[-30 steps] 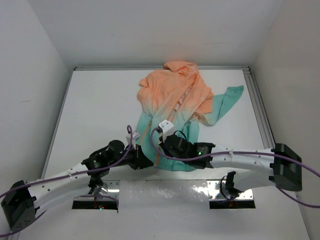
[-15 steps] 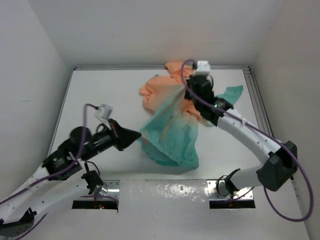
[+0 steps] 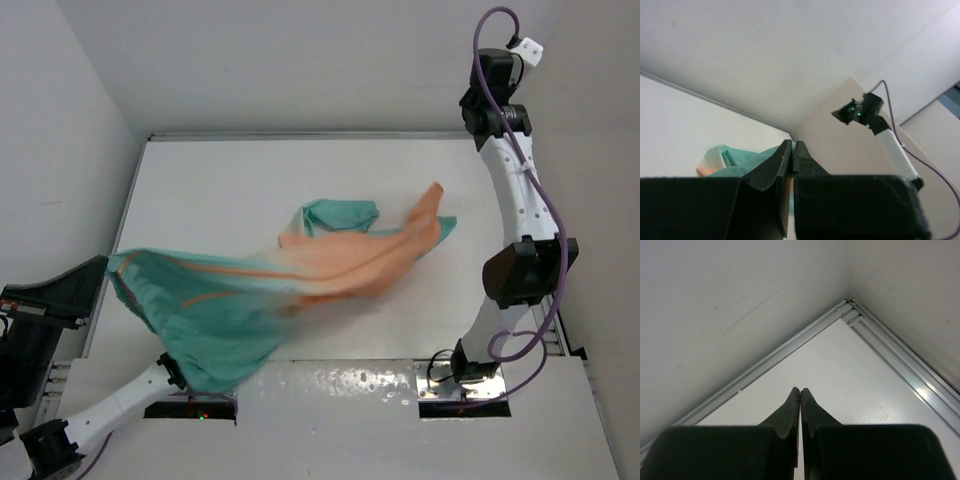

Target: Zip up the jacket

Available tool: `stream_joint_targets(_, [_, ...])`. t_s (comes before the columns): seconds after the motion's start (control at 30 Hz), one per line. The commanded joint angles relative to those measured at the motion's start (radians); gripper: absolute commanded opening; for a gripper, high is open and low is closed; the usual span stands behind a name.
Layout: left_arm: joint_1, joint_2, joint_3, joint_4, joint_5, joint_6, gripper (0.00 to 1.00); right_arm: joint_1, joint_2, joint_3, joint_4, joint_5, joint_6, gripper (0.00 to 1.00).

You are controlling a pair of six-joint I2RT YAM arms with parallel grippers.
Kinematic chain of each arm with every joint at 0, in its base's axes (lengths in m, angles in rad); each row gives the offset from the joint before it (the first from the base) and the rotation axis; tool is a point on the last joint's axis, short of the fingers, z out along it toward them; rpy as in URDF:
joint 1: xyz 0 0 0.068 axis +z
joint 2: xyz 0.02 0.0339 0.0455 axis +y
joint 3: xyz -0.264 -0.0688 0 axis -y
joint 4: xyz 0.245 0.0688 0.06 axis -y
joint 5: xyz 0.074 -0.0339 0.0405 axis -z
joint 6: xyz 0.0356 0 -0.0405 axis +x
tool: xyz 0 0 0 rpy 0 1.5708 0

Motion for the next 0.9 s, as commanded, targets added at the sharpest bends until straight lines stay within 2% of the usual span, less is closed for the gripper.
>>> stream_joint_targets(0.0, [-0.005,0.037,0.002,-0.056,-0.093,-0.005,0.00,-0.011,-0.004,0.074,-0.079,0.077,0.010,0.00])
stream_joint_targets(0.17, [-0.014,0.059,-0.106,-0.006,-0.026,-0.015,0.00,-0.011,-0.089,-0.040,-0.021,-0.037,0.056,0.00])
stream_joint_targets(0.2, [-0.017,0.074,-0.126,0.028,-0.010,-0.016,0.00,-0.011,-0.153,-0.123,-0.016,-0.091,0.071,0.00])
stream_joint_targets(0.23, [-0.017,0.083,-0.180,0.051,0.002,-0.018,0.00,-0.011,-0.198,-0.186,0.002,-0.259,0.081,0.00])
stream_joint_targets(0.27, [-0.017,0.089,-0.207,0.079,0.032,-0.016,0.00,-0.004,-0.250,-0.270,0.093,-0.382,0.076,0.00])
stream_joint_targets(0.3, [-0.017,0.097,-0.227,0.134,0.046,-0.015,0.00,0.008,-0.302,-0.436,0.129,-0.492,0.070,0.00])
stream_joint_targets(0.33, [-0.017,0.126,-0.244,0.154,0.056,-0.013,0.00,0.035,-0.406,-0.508,0.154,-0.563,0.052,0.00])
stream_joint_targets(0.4, [-0.019,0.181,-0.270,0.200,0.070,-0.010,0.00,0.188,-0.493,-0.681,0.134,-0.636,-0.057,0.00])
stream_joint_targets(0.47, [-0.020,0.229,-0.287,0.221,0.042,-0.019,0.12,0.335,-0.588,-0.856,0.134,-0.691,-0.091,0.04])
stream_joint_targets(0.5, [-0.020,0.284,-0.286,0.223,0.036,-0.021,0.16,0.377,-0.609,-0.922,0.152,-0.726,-0.088,0.08])
stream_joint_targets(0.53, [-0.020,0.310,-0.277,0.228,0.033,-0.022,0.20,0.449,-0.635,-0.981,0.187,-0.752,-0.083,0.25])
stream_joint_targets(0.6, [-0.020,0.361,-0.271,0.238,0.042,-0.028,0.32,0.526,-0.634,-1.126,0.226,-0.748,-0.080,0.51])
stream_joint_targets(0.63, [-0.020,0.369,-0.269,0.249,0.043,-0.024,0.37,0.596,-0.598,-1.154,0.243,-0.737,-0.100,0.70])
stream_joint_targets(0.7, [-0.020,0.375,-0.254,0.258,0.034,-0.028,0.41,0.647,-0.535,-1.187,0.258,-0.688,-0.116,0.79])
stream_joint_targets(0.87, [-0.020,0.326,-0.237,0.240,0.013,-0.041,0.51,0.694,-0.329,-1.176,0.365,-0.694,-0.099,0.85])
